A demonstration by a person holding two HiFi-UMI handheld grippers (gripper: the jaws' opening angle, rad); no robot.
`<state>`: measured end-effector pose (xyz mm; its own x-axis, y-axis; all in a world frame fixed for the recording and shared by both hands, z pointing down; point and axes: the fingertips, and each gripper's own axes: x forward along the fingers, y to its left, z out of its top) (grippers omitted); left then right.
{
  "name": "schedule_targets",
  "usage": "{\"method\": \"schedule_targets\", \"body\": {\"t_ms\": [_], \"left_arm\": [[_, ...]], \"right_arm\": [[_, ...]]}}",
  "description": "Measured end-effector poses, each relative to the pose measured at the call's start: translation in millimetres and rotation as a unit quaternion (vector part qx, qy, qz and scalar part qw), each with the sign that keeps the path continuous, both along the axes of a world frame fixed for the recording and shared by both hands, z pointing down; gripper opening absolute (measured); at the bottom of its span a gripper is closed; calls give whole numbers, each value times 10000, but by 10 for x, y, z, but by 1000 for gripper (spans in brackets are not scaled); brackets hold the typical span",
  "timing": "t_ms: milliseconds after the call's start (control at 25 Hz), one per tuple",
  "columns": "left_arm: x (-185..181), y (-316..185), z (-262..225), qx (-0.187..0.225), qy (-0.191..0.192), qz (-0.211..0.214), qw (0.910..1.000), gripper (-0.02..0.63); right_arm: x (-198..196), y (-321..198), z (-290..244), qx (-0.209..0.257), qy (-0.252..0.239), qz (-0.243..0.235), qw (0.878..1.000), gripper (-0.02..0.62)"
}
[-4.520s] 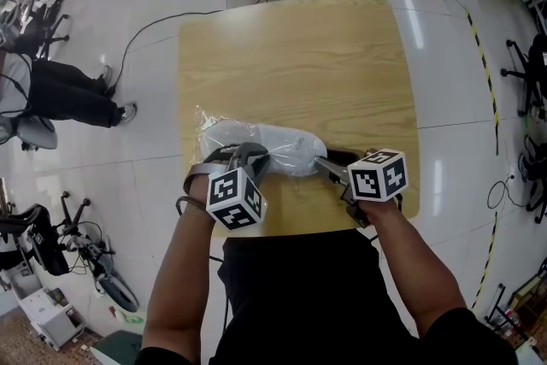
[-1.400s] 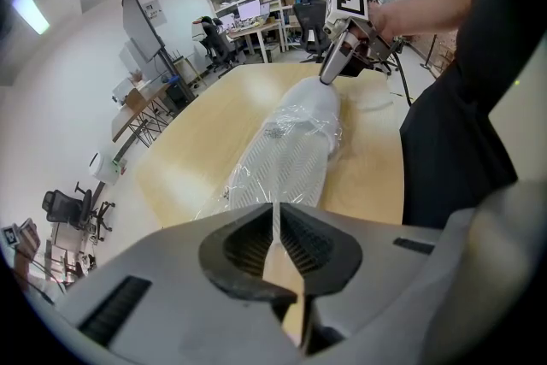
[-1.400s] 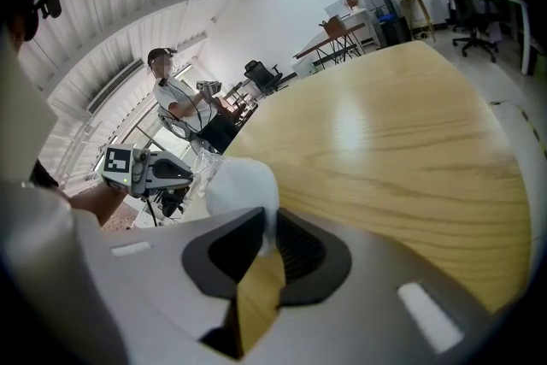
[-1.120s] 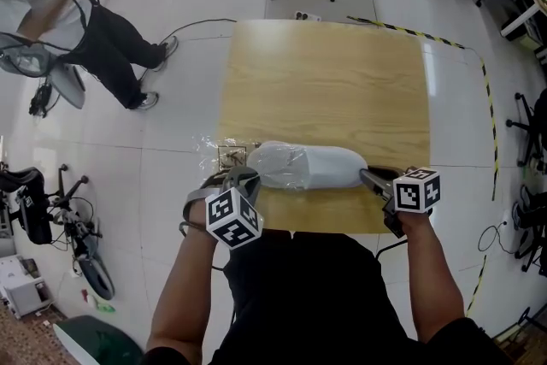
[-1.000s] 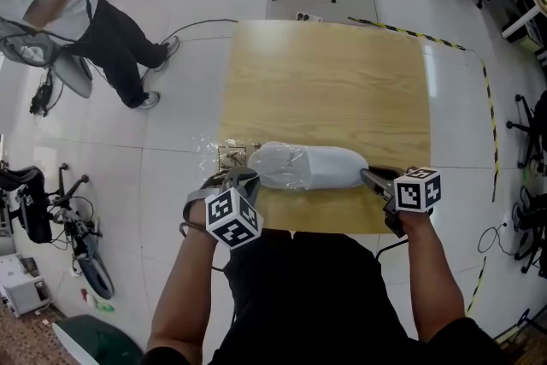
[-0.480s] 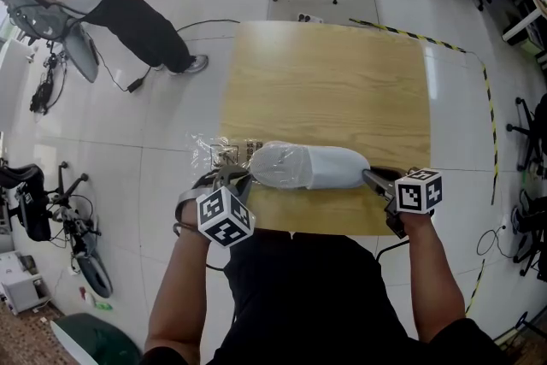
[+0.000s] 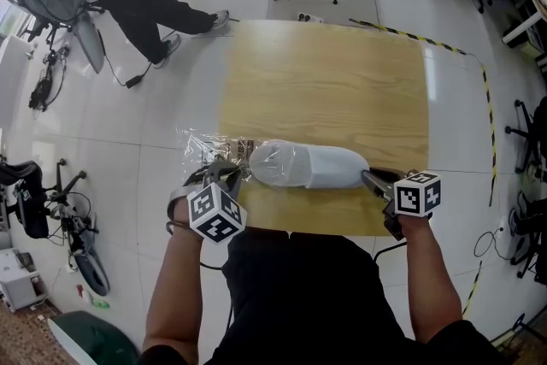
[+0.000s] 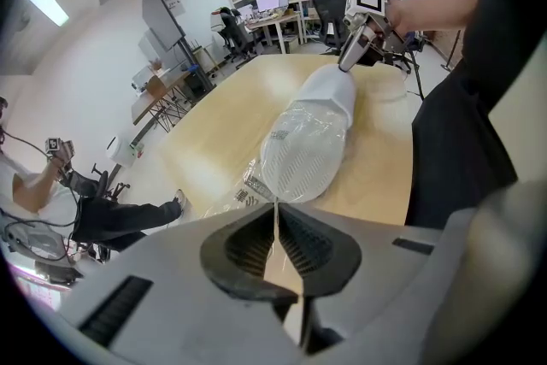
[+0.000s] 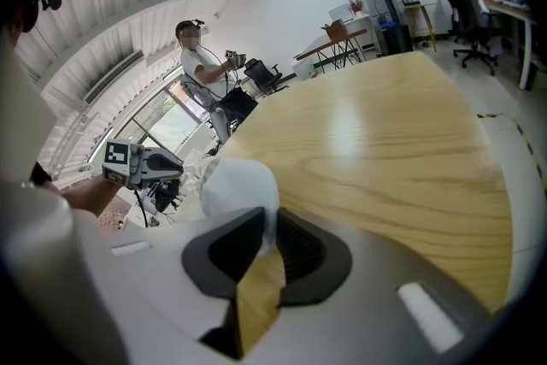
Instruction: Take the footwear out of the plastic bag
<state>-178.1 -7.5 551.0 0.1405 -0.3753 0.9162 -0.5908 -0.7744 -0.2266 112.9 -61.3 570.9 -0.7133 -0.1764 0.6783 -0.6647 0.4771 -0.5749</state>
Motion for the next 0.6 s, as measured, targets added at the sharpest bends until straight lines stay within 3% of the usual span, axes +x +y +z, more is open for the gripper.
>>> {"method": "schedule_targets", "body": {"t_ms": [600], "left_arm": [[-491, -111, -6, 33, -251, -512, 9984, 11]], "right_arm": [[47, -45, 31, -47, 4, 80, 10000, 51]]}}
